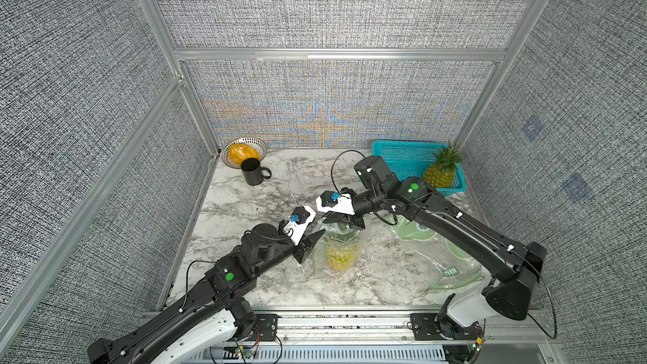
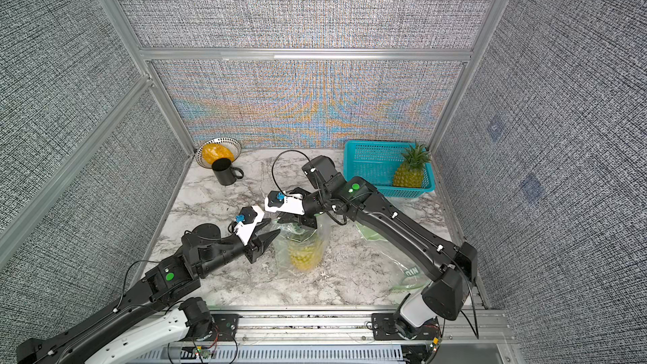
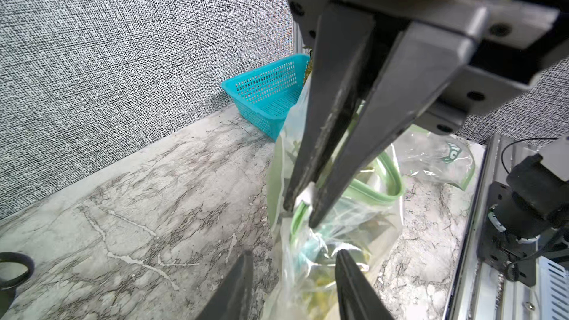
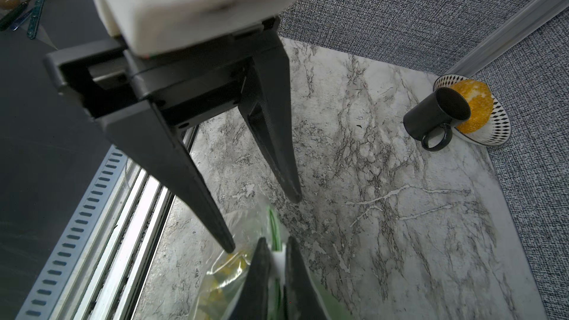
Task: Open the zip-top bag and take out the pineapple
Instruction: Unzip the zipper on the zipper food storage bag.
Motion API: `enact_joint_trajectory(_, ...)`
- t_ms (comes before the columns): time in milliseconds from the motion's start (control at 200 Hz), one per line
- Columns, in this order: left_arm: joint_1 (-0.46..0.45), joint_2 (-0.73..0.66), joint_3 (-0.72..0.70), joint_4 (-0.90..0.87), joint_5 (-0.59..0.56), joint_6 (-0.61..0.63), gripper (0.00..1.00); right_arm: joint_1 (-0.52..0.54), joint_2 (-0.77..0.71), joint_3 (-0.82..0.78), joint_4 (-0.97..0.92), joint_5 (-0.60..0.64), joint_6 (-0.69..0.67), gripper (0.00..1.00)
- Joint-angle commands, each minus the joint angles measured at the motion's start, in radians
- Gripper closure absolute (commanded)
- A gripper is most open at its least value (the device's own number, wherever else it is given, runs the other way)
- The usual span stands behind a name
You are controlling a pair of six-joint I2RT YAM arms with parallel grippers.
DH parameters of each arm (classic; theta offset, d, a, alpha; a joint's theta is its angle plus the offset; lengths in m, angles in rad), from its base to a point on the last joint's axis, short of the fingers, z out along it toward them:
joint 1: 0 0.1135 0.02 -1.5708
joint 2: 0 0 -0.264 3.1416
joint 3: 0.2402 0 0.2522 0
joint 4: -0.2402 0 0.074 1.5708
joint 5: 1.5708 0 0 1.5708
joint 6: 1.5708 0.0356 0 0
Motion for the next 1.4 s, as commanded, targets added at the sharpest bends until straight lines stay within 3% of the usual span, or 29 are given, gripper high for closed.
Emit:
enact_joint_trajectory(0, 0.004, 0.004, 0.000, 0.058, 0.040, -0.007, 0.61, -0.001, -0.001, 0.002, -0.006, -0.002, 0.003, 1.00)
enact_joint_trajectory(175, 0.015, 0.029, 0.009, 0.062, 0.059, -0.005, 0.85, 0.000, -0.005, 0.004, -0.010, -0.006, 0.001, 1.00)
enact_joint_trajectory(360, 0.019, 0.035, 0.009, 0.071, 0.045, -0.007, 0.87, -0.001, 0.001, 0.006, -0.024, -0.016, -0.005, 1.00)
enact_joint_trajectory(466, 0.022, 0.032, 0.012, 0.074, 0.029, -0.008, 1.00, 0.000, 0.000, 0.007, -0.029, -0.016, -0.006, 1.00)
enact_joint_trajectory(1171, 0.063, -0.048, -0.025, 0.044, -0.138, -0.066, 1.00, -0.005, -0.002, 0.090, -0.184, 0.260, 0.039, 1.00)
enact_joint_trajectory(1377, 0.069, -0.046, -0.025, 0.054, -0.082, -0.059, 1.00, -0.011, -0.013, 0.092, -0.165, 0.177, 0.041, 1.00)
enact_joint_trajectory(1397, 0.070, -0.045, -0.024, 0.056, -0.074, -0.059, 0.96, -0.011, -0.012, 0.092, -0.161, 0.169, 0.041, 1.00)
